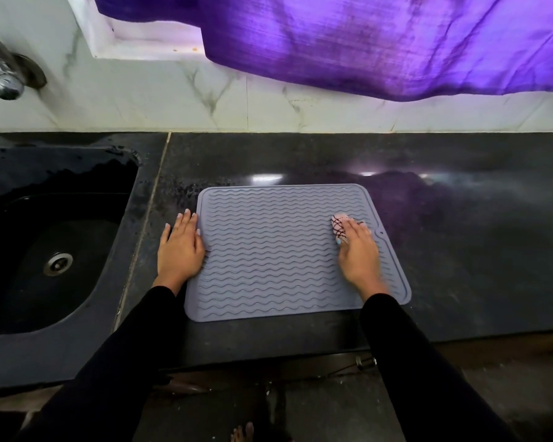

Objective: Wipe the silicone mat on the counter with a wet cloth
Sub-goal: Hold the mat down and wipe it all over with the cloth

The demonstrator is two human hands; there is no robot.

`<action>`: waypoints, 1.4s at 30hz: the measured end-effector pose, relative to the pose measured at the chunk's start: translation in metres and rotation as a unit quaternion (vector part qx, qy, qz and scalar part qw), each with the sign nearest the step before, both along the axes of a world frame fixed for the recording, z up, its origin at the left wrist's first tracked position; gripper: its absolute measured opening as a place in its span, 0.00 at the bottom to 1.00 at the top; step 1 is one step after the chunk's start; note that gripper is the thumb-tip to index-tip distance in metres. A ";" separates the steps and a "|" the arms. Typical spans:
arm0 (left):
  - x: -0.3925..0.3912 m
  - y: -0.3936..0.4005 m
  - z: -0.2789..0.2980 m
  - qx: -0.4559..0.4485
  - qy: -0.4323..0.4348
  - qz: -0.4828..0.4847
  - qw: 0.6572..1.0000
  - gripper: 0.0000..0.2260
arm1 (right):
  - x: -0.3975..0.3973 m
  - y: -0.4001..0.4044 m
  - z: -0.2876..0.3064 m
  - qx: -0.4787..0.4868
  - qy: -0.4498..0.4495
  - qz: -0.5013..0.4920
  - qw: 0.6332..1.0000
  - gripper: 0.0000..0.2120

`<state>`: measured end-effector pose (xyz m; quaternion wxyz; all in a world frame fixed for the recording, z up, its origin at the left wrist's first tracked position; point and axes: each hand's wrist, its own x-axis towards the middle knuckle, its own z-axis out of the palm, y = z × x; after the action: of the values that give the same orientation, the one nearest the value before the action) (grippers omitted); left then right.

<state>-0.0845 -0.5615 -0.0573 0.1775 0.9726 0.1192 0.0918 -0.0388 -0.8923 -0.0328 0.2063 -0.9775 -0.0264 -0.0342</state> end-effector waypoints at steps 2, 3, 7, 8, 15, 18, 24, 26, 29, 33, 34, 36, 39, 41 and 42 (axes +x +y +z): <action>0.000 -0.001 0.000 0.003 -0.003 0.002 1.000 0.28 | 0.004 -0.004 0.003 0.050 0.014 0.006 0.999 0.25; 0.001 -0.001 0.000 0.003 -0.004 0.002 1.000 0.28 | 0.007 -0.007 0.001 0.079 0.023 0.003 0.997 0.25; 0.000 -0.001 0.002 -0.011 -0.006 0.002 1.000 0.28 | 0.013 -0.008 0.011 0.255 0.056 -0.037 0.965 0.21; 0.000 0.000 0.002 -0.014 -0.006 0.001 1.000 0.28 | 0.015 -0.008 0.017 0.335 0.079 -0.057 0.937 0.20; 0.003 0.005 0.003 -0.023 0.045 -0.017 0.999 0.22 | -0.002 -0.033 0.037 0.391 -0.008 -0.266 0.881 0.19; 0.000 0.005 0.003 -0.018 0.048 -0.020 0.998 0.27 | -0.038 -0.032 0.021 0.167 -0.072 -0.167 0.969 0.21; -0.002 0.001 0.001 -0.002 0.031 -0.014 0.999 0.30 | -0.050 -0.038 -0.010 -0.017 -0.036 -0.072 0.997 0.28; -0.004 0.002 -0.001 0.006 0.024 -0.012 1.000 0.30 | -0.049 -0.040 -0.009 -0.029 -0.036 -0.049 0.998 0.28; -0.004 0.000 -0.002 0.014 0.013 -0.007 1.000 0.29 | -0.041 -0.048 -0.009 -0.029 -0.015 -0.018 0.999 0.26; -0.003 0.000 0.000 0.001 0.027 -0.007 1.000 0.30 | -0.027 -0.061 -0.009 0.094 0.024 0.012 0.995 0.24; -0.003 0.001 0.001 -0.003 0.031 -0.009 0.999 0.30 | -0.025 -0.062 -0.006 0.159 0.024 0.008 0.987 0.22; -0.004 0.000 0.002 -0.005 0.041 -0.015 0.999 0.27 | -0.022 -0.061 0.007 0.349 0.056 -0.068 0.933 0.20; -0.010 -0.001 0.004 -0.002 0.040 -0.018 0.999 0.24 | -0.015 -0.061 0.025 0.604 0.055 -0.200 0.770 0.21; -0.014 -0.003 0.005 -0.005 0.027 -0.018 0.999 0.28 | -0.024 -0.058 0.033 0.549 0.027 -0.239 0.800 0.21; -0.016 -0.004 0.005 -0.006 0.022 -0.016 1.000 0.29 | -0.033 -0.054 0.033 0.456 0.012 -0.234 0.859 0.21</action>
<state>-0.1002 -0.5655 -0.0519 0.1820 0.9750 0.1080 0.0671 -0.0719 -0.9460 0.0006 0.6150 -0.7520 0.2243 -0.0777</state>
